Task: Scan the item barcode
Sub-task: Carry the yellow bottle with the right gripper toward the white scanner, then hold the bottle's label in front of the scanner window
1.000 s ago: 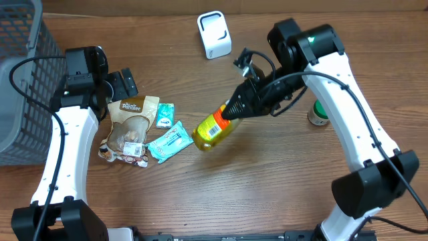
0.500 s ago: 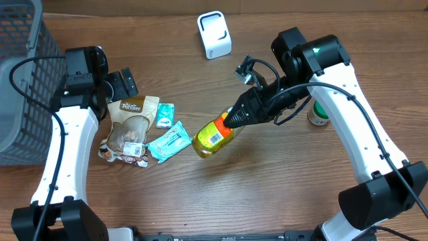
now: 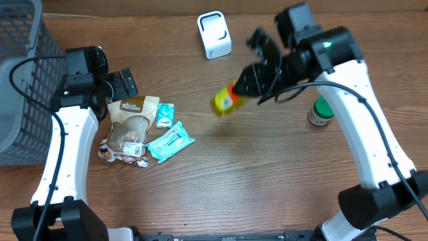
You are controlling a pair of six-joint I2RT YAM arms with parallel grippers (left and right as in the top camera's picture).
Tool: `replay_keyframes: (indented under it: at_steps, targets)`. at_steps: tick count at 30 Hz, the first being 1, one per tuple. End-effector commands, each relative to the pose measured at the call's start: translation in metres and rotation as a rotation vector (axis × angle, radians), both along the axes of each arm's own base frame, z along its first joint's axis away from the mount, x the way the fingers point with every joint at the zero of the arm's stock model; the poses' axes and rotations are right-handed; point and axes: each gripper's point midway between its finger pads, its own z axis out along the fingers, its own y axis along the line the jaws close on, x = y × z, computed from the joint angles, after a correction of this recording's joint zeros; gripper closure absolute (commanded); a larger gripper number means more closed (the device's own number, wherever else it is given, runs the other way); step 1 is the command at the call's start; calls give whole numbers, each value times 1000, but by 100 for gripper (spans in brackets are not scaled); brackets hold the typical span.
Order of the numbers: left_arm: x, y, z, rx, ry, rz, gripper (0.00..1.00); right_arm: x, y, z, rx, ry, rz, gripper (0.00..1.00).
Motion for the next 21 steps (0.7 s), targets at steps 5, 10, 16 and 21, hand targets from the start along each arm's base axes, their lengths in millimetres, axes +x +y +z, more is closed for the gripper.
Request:
replay_keyframes:
  at_steps: [5,10,16,21]
  targets:
    - [2,-1,1,-3,-4,-8,0,66,-29,77,-122,-447,-197,61]
    - [2,-1,1,-3,-4,-8,1,101,-18,89,-226,-669,-133,60]
    - [2,-1,1,-3,-4,-8,0,139,9,82,-462,-901,8,60]
    - [2,-1,1,-3,-4,-8,0,172,35,50,-645,-992,97,60]
